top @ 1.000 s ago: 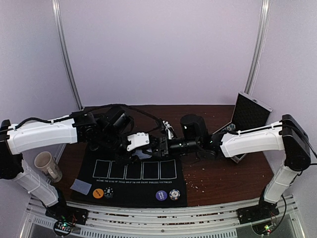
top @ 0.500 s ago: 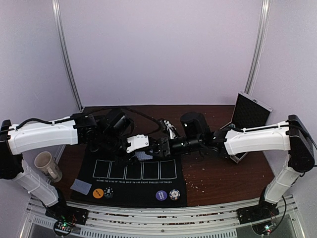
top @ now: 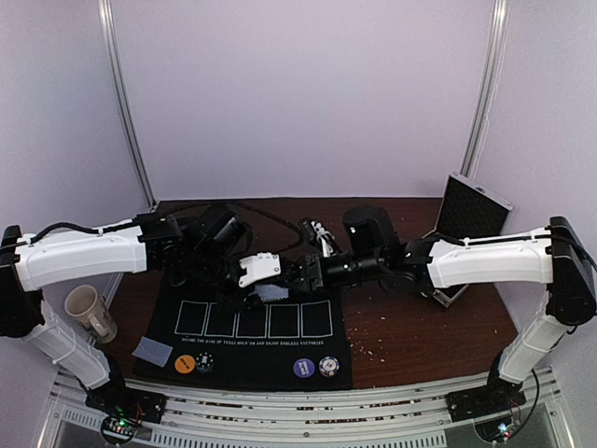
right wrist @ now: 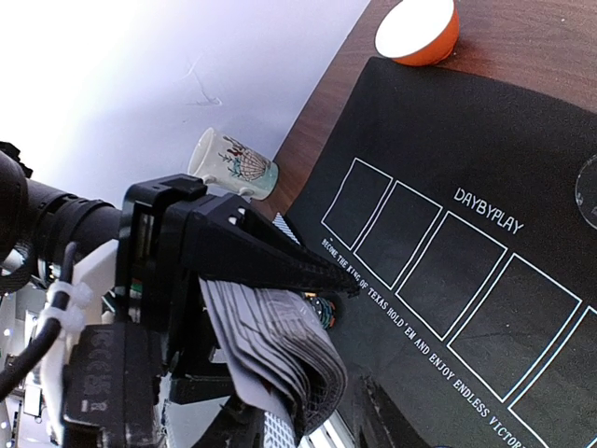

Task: Distribute texas hold em gaming equipment
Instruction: Pick up the poker card from the face-down deck piles.

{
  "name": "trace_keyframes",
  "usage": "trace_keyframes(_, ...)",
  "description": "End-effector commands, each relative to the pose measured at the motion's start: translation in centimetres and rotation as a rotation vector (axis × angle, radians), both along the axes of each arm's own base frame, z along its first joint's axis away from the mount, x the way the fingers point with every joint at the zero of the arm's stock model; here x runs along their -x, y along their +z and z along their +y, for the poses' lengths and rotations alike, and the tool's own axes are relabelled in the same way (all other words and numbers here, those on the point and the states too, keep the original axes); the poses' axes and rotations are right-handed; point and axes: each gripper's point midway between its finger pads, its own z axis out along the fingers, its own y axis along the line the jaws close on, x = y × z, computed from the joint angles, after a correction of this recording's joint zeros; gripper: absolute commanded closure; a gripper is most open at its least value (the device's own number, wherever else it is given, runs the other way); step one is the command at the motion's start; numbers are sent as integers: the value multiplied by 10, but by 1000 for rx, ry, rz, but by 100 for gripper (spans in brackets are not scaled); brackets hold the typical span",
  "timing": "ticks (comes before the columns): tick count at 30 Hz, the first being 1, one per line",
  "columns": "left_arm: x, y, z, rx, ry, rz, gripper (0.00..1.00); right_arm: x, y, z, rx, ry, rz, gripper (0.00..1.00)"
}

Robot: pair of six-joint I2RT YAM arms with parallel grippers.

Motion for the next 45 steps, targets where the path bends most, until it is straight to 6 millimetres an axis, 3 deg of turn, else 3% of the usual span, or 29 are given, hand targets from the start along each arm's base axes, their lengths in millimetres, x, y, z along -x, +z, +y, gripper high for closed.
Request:
trace_keyframes(1, -5, 1, -3, 20, 6, -17, 50, -2, 20, -4, -29, -10, -48, 68)
trace_keyframes(12, -7, -1, -1, 16, 15, -15, 49, -2, 18, -10, -5, -25, -44, 100)
trace_keyframes(25, -9, -2, 0, 14, 22, -12, 49, 1, 22, -25, 35, -38, -56, 100)
trace_keyframes(29, -9, -3, 3, 15, 28, -11, 49, 6, 33, -35, 27, -38, -60, 100)
trace_keyframes(34, -11, -1, 2, 23, 32, -13, 49, 8, 44, -55, 25, -70, -58, 100)
trace_keyframes(41, -12, 1, 2, 29, 38, -13, 49, 14, 40, -93, 98, -115, -31, 100)
trace_keyframes(43, -12, 2, 2, 29, 39, -14, 49, 14, 30, -112, 141, -148, 3, 100)
trace_keyframes(45, -11, 2, 3, 31, 40, -14, 49, 17, 2, -142, 239, -196, 75, 100)
